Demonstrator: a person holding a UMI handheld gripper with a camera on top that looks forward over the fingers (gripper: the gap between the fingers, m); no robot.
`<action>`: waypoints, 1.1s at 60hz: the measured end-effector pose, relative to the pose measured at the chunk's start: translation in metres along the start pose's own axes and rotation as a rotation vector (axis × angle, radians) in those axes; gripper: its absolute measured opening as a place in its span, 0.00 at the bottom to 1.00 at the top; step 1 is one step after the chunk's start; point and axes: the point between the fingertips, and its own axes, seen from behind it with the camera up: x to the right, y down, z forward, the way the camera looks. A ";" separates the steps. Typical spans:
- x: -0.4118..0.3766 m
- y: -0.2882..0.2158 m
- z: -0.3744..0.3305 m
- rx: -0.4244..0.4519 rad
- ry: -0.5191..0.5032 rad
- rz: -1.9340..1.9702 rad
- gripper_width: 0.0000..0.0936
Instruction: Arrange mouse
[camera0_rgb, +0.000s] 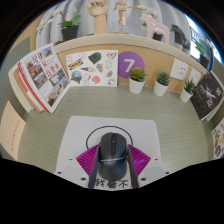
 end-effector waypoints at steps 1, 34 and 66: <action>0.002 0.000 0.000 -0.005 0.007 0.006 0.57; -0.022 -0.034 -0.235 0.241 0.084 0.039 0.88; -0.076 0.030 -0.358 0.350 0.064 0.072 0.88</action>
